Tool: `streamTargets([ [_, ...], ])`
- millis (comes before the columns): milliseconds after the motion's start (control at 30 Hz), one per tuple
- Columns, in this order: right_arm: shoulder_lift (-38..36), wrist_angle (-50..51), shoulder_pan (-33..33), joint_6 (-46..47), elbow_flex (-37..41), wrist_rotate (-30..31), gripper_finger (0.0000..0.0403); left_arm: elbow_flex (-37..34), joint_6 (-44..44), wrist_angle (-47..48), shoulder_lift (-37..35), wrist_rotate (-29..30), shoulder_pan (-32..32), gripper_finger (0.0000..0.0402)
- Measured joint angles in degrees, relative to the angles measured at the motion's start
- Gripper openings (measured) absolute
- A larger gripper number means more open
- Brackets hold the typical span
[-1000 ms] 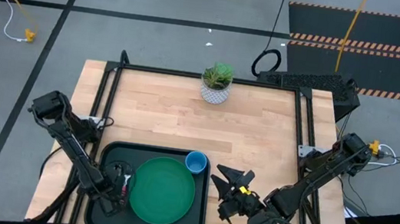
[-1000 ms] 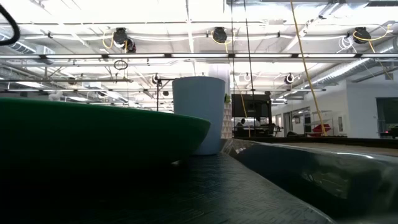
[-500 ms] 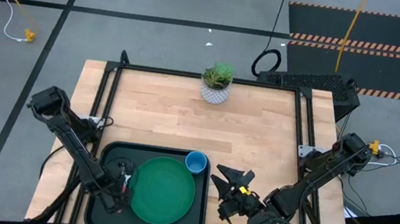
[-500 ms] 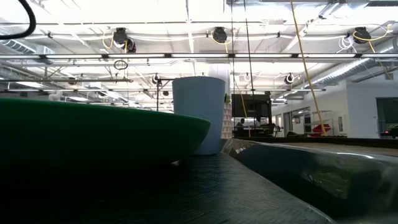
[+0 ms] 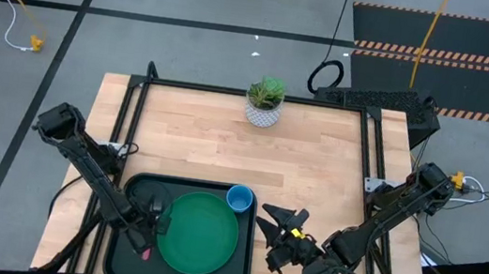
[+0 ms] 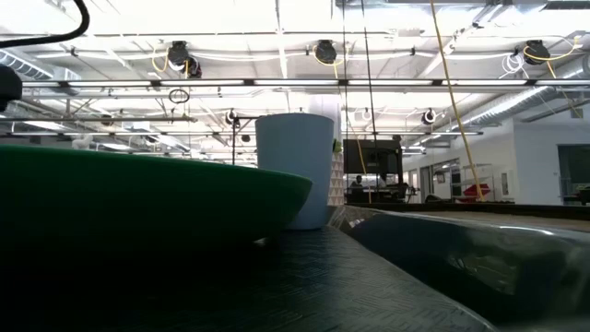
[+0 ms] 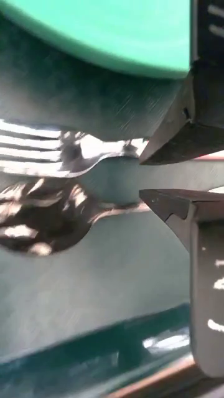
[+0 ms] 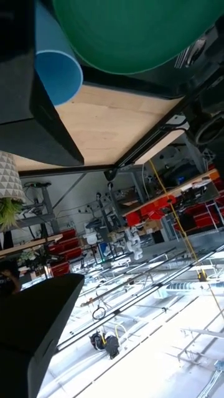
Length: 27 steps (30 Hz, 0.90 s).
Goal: Pick and place plate/cup/fork/spoon on tray
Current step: Put the black spoon on the black tray to the left of the red fork
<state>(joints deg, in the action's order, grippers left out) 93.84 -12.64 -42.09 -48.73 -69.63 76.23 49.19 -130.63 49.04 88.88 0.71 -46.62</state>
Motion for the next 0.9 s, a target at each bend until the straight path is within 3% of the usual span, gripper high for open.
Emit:
streamTargets([
  [900, 0.00, 0.00, 0.00, -0.15, 0.00, 0.15, 0.0290, -0.39, -2.97, 4.78, 3.74, -2.75, 0.16, 0.0076],
])
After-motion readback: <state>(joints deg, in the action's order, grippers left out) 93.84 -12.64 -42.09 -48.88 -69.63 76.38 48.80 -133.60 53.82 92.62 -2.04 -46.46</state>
